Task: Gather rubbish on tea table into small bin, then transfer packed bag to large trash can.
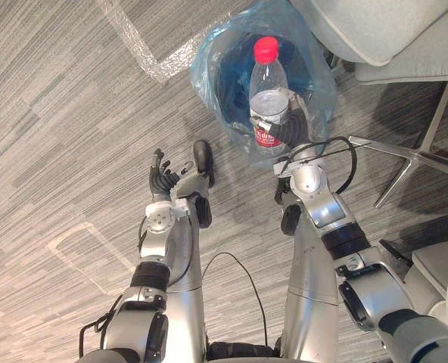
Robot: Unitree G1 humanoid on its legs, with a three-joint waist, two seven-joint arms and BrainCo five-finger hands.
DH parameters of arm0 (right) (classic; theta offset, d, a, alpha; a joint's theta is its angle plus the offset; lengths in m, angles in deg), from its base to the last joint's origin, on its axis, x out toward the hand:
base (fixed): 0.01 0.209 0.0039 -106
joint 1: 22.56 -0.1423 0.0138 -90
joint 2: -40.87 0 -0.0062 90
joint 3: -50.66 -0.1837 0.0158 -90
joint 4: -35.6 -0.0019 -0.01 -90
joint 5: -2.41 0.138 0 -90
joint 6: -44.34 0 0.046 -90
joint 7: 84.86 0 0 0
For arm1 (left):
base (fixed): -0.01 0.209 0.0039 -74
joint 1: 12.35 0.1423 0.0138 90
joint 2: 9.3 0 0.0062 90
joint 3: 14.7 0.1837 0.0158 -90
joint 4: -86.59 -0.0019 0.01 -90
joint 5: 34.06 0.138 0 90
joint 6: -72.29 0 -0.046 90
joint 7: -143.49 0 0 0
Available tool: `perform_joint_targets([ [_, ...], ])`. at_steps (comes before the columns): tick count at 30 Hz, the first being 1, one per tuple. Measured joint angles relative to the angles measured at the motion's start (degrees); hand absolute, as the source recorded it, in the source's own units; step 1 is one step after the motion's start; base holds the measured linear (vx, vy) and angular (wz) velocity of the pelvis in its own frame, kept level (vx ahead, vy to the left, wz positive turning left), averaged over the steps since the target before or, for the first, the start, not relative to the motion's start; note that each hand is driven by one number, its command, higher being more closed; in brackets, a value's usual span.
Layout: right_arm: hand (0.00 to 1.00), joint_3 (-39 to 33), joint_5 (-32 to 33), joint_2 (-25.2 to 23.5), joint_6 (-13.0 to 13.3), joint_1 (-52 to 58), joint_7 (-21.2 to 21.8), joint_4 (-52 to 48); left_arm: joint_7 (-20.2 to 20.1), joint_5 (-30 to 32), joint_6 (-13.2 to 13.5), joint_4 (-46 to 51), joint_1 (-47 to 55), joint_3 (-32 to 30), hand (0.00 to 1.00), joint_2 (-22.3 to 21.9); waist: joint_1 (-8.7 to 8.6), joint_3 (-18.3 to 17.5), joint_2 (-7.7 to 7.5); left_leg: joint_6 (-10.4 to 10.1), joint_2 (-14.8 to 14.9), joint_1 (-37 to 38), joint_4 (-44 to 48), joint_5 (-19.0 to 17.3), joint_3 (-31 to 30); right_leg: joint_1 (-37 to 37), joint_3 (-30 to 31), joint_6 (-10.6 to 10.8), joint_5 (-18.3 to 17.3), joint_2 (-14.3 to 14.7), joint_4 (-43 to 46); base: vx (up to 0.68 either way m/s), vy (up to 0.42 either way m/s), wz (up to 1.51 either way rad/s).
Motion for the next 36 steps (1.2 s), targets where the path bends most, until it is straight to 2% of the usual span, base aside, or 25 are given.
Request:
perform_joint_targets([
  [7, 0.00, -0.6, -0.9, -0.3, 0.0, 0.6, -0.7, 0.0, -0.1, 0.1, 0.0, -0.3, 0.2, 0.1, 0.00, -0.9, -0.25, -0.3, -0.09, -0.5, 0.3, 2.3, -1.5, 1.1, -0.6, 1.9, -0.8, -1.1, 0.1, 0.4, -0.4, -0.02, -0.018, 0.01],
  [13, 0.00, 1.8, -10.2, 0.9, 0.2, 2.9, -0.7, -0.5, -0.1, 0.3, 0.0, -0.6, 1.3, 0.5, 0.00, -1.3, -0.34, -0.8, -0.34, -0.4, 1.8, 4.4, -3.5, 1.6, 0.7, 4.1, -2.0, -1.9, 0.5, 0.6, -2.1, -0.03, -0.020, 0.03],
  [20, 0.00, 6.1, -18.3, 3.3, 0.4, 3.9, 0.6, 1.0, -0.2, 1.2, 0.0, -2.9, 1.7, 0.5, 0.00, -1.2, -0.42, -1.0, -0.48, 0.1, 2.0, 5.1, -3.8, 2.3, 0.9, 4.8, -2.2, -2.1, 0.7, 0.7, -2.4, -0.01, -0.007, 0.00],
  [23, 0.00, 8.3, -21.1, 3.6, 0.5, 3.2, 1.0, 5.4, -0.2, 1.2, 0.2, -4.1, 1.7, 0.5, 0.00, -0.7, -0.40, -1.7, -1.07, 0.0, 2.0, 5.2, -4.9, 2.6, 0.8, 4.8, -2.7, -2.3, 0.8, 0.7, -2.9, -0.03, -0.025, 0.05],
  [30, 0.00, 11.9, -24.9, 5.1, -0.5, 0.4, 1.0, 14.0, 0.0, 0.8, 1.0, -4.5, 1.5, 0.5, 0.00, -0.6, -0.20, -1.8, -1.20, -0.5, 1.6, 4.2, -7.5, 3.9, 0.6, 3.6, -3.6, -2.6, 1.0, 0.3, -3.8, -0.02, -0.020, 0.09],
  [34, 0.00, 12.1, -24.9, 5.1, -2.4, -3.8, 0.9, 20.0, 0.3, -2.3, 1.5, -4.3, 1.1, 0.5, 0.00, -0.2, -0.33, -1.8, -1.20, -0.1, 1.0, 1.2, -8.8, 5.7, 0.0, 0.4, -4.5, -2.8, 1.0, -0.3, -3.3, 0.00, -0.019, 0.17],
  [36, 0.00, 12.1, -24.9, 5.1, -3.2, -5.3, 0.8, 22.2, 0.7, -3.4, 2.2, -3.9, 1.0, 0.5, 0.00, -0.1, -0.28, -1.8, -1.20, -0.5, 0.6, 0.4, -9.4, 6.5, -0.2, -0.6, -4.8, -2.8, 1.0, -0.6, -3.0, 0.00, -0.022, 0.16],
])
